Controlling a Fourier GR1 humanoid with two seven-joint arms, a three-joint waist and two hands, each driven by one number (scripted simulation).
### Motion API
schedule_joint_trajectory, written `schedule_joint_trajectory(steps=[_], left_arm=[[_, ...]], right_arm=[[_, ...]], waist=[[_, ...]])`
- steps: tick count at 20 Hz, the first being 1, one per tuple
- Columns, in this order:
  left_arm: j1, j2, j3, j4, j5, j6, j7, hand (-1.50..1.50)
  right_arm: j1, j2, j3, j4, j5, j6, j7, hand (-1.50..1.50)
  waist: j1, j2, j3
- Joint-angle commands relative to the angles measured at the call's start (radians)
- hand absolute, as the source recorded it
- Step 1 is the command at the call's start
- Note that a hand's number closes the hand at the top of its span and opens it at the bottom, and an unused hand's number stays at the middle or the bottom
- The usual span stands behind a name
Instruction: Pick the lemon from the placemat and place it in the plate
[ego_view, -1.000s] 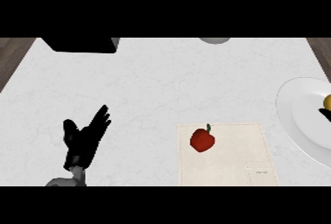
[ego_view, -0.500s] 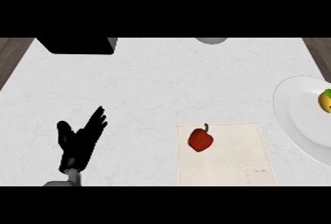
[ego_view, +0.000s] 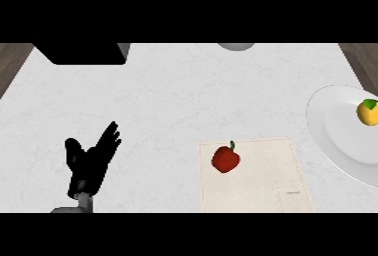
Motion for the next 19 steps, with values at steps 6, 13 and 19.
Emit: schedule_joint_trajectory(steps=[6,13,19], left_arm=[[0.050,-0.012,-0.012,-0.041,-0.002,-0.008,-0.003,0.00],[0.067,0.010,-0.007,-0.096,-0.007,-0.023,0.038,0.00],[0.029,-0.033,-0.004,0.007,-0.022,-0.012,-0.034,0.00]], right_arm=[[0.281,0.009,0.045,-0.139,-0.024,0.186,-0.068,-1.50],[0.465,0.106,0.081,-0.396,-0.036,0.118,-0.017,-1.50],[0.580,0.199,0.098,-0.639,-0.038,0.068,0.077,-1.50]], waist=[[-0.009,-0.004,-0.002],[-0.006,-0.003,-0.002],[-0.005,-0.002,-0.002]])
